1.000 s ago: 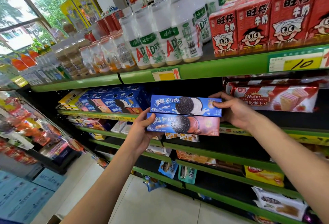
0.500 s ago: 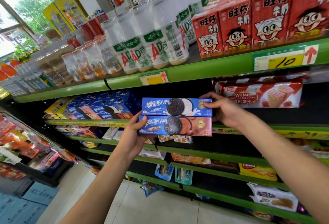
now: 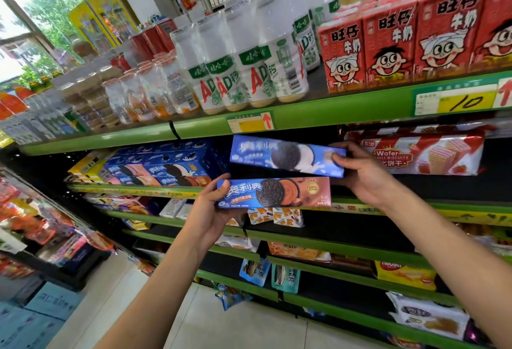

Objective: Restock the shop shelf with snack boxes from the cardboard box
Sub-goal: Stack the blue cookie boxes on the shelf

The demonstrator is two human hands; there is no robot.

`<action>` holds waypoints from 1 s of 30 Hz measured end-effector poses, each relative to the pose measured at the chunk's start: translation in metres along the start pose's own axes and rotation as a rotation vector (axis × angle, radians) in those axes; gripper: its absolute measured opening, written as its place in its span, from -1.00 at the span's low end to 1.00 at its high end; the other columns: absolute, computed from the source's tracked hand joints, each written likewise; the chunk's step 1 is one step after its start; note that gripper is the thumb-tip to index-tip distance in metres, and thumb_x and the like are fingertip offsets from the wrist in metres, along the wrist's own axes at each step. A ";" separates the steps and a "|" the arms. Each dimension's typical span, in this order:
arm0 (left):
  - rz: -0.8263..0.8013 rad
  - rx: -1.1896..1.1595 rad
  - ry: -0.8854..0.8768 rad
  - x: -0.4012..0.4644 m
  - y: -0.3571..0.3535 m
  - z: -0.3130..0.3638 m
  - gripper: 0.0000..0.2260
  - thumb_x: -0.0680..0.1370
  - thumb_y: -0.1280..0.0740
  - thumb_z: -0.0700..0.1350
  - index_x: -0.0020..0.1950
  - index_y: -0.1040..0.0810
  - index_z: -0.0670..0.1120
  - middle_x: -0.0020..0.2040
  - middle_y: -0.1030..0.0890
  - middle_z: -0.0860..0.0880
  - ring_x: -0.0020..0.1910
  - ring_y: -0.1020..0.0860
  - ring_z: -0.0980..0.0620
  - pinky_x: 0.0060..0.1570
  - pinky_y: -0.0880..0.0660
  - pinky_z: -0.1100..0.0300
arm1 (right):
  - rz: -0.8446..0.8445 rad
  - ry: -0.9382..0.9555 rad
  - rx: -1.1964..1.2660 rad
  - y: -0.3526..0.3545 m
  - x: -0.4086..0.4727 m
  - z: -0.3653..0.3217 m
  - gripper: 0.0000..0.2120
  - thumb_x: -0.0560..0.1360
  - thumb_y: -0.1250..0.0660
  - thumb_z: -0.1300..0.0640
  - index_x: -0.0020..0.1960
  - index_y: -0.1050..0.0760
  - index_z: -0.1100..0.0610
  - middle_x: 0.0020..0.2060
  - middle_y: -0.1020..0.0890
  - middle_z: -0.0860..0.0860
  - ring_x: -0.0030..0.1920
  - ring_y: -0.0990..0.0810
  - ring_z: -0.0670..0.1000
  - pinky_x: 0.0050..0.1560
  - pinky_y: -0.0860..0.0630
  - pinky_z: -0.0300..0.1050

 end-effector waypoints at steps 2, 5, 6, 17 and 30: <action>0.035 -0.024 -0.002 0.003 0.009 0.006 -0.65 0.41 -0.40 -0.11 0.17 -0.52 -0.14 -0.09 -0.71 -0.10 -0.15 -0.69 -0.04 -0.24 -0.64 0.01 | 0.006 0.046 0.075 0.000 -0.001 -0.006 -0.79 0.37 -0.33 0.25 -0.01 -0.53 0.08 -0.11 -0.71 0.04 -0.09 -0.69 0.06 -0.09 -0.66 0.09; 0.063 -0.016 -0.024 0.012 0.017 0.018 -0.66 0.43 -0.40 -0.11 0.17 -0.50 -0.13 -0.04 -0.68 -0.10 -0.14 -0.68 -0.04 -0.22 -0.64 0.03 | 0.014 0.085 0.058 -0.002 -0.003 -0.011 -0.78 0.40 -0.31 0.25 0.02 -0.50 0.08 -0.11 -0.72 0.00 -0.05 -0.67 0.05 0.05 -0.59 0.11; 0.068 0.003 -0.031 0.017 0.018 0.022 -0.70 0.48 -0.39 -0.13 0.19 -0.50 -0.12 -0.02 -0.67 -0.09 -0.12 -0.68 -0.04 -0.19 -0.64 0.02 | 0.020 0.085 0.052 -0.003 -0.002 -0.011 -0.79 0.42 -0.30 0.27 0.02 -0.50 0.08 -0.11 -0.72 0.00 -0.05 -0.67 0.04 0.07 -0.57 0.11; -0.033 -0.077 0.025 0.071 -0.022 0.010 -0.68 0.62 -0.11 -0.29 0.30 -0.47 -0.05 0.07 -0.70 -0.09 0.05 -0.66 -0.11 0.02 -0.60 -0.16 | 0.011 0.117 -0.036 -0.006 -0.004 -0.011 -0.66 0.48 -0.18 0.48 0.07 -0.53 0.13 -0.01 -0.65 0.12 -0.03 -0.65 0.04 0.06 -0.61 -0.14; 0.043 0.212 0.038 0.097 -0.032 -0.002 -0.50 0.57 -0.07 -0.43 0.45 -0.42 -0.09 0.36 -0.51 -0.12 0.32 -0.50 -0.20 0.33 -0.41 -0.22 | 0.065 0.056 -0.736 0.009 0.008 0.007 -0.32 0.36 -0.52 0.33 0.19 -0.50 -0.37 0.34 -0.50 -0.19 0.40 -0.42 -0.05 0.45 -0.31 0.07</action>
Point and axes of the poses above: each hand's wrist, its own x-axis towards the middle knuckle, its own y-axis out of the back of the hand, z = x × y, the point moved 9 cm from there along x, towards the middle knuckle
